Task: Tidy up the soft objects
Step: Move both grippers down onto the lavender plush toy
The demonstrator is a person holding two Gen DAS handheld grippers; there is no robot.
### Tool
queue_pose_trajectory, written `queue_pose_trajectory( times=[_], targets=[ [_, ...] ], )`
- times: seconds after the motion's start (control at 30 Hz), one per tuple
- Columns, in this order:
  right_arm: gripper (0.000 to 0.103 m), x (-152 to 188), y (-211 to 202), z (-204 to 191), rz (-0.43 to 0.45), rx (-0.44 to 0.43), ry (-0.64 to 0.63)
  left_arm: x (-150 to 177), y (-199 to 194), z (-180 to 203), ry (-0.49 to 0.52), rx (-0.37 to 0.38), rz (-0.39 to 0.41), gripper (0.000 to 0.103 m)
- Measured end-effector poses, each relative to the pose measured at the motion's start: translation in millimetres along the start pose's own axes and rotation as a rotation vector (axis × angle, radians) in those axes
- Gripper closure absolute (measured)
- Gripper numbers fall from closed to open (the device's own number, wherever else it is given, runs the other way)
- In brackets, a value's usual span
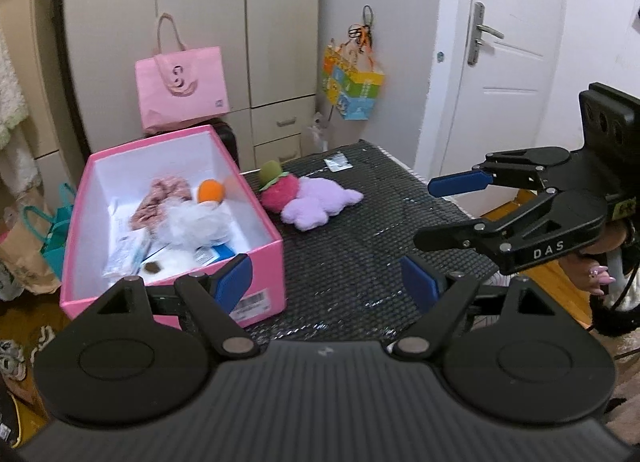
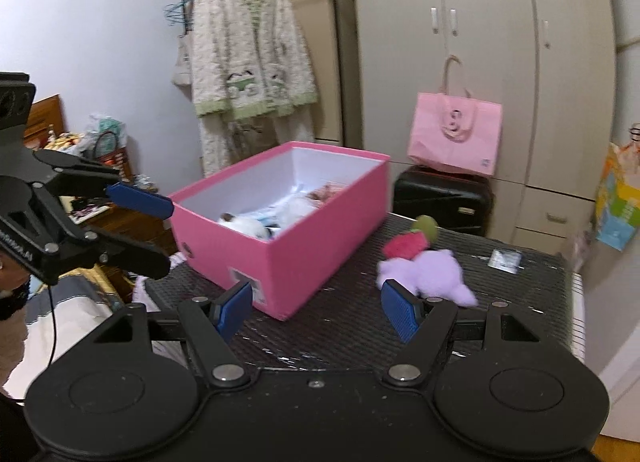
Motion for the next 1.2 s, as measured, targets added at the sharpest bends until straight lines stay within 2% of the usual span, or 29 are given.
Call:
queue_pose_trajectory(
  times=[0.27, 0.33, 0.47, 0.87, 1.2],
  targets=[
    [0.027, 13, -9, 35, 0.015, 0.062, 0.014, -14, 26, 23, -0.023, -0.013, 0.065, 0.02],
    [0.027, 16, -8, 44, 0.014, 0.07, 0.008, -17, 34, 28, -0.048, -0.043, 0.103, 0.017],
    [0.027, 19, -1, 61, 0.0, 0.079, -0.008, -22, 56, 41, -0.044, -0.103, 0.137, 0.016],
    [0.027, 31, 31, 100, -0.071, 0.083, -0.125, -41, 127, 70, -0.109, -0.065, 0.071, 0.016],
    [0.027, 20, 75, 136, -0.138, 0.008, -0.168, -45, 200, 73, -0.216, -0.112, -0.091, 0.018]
  ],
)
Point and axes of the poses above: each gripper's, at about its wrist camera, not at the fingertips, and y roughly the way its jaws point, z to its right, x to its underside, the point moved 2 cm from there along y, roughly the way its jaws point, and after that the axes turned 14 degrees about -x, right-handed, at the moved point
